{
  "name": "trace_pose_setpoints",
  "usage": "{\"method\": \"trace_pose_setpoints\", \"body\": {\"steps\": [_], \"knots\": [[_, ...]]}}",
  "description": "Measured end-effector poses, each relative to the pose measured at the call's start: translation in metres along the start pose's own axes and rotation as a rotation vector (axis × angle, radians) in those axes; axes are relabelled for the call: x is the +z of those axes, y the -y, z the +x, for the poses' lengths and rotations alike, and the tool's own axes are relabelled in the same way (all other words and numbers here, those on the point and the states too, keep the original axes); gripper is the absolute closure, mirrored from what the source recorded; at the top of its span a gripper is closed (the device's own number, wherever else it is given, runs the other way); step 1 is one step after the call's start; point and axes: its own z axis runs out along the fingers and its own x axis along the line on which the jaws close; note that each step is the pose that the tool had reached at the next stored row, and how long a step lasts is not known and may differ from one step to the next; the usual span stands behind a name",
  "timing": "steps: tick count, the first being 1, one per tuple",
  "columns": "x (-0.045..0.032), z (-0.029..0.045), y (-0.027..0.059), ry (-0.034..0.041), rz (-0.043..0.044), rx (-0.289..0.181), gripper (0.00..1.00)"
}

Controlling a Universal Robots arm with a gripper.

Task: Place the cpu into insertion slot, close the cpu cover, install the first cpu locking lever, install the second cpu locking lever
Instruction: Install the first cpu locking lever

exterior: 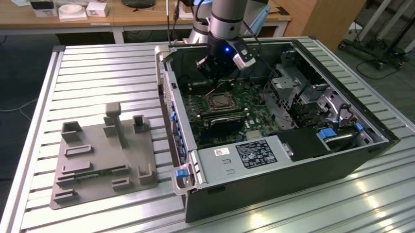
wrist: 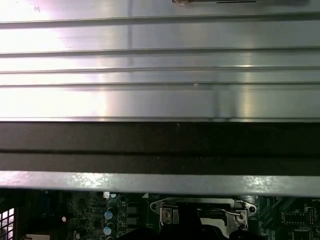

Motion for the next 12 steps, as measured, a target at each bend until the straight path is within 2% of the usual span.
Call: {"method": "trace_pose_setpoints", "body": {"steps": [7, 12], "knots": [[0.0017, 0.0000, 0.0001, -0.0017, -0.0001, -0.031, 0.90], [0.0018, 0.0000, 0.0001, -0.0016, -0.0003, -0.032, 0.90]]}}
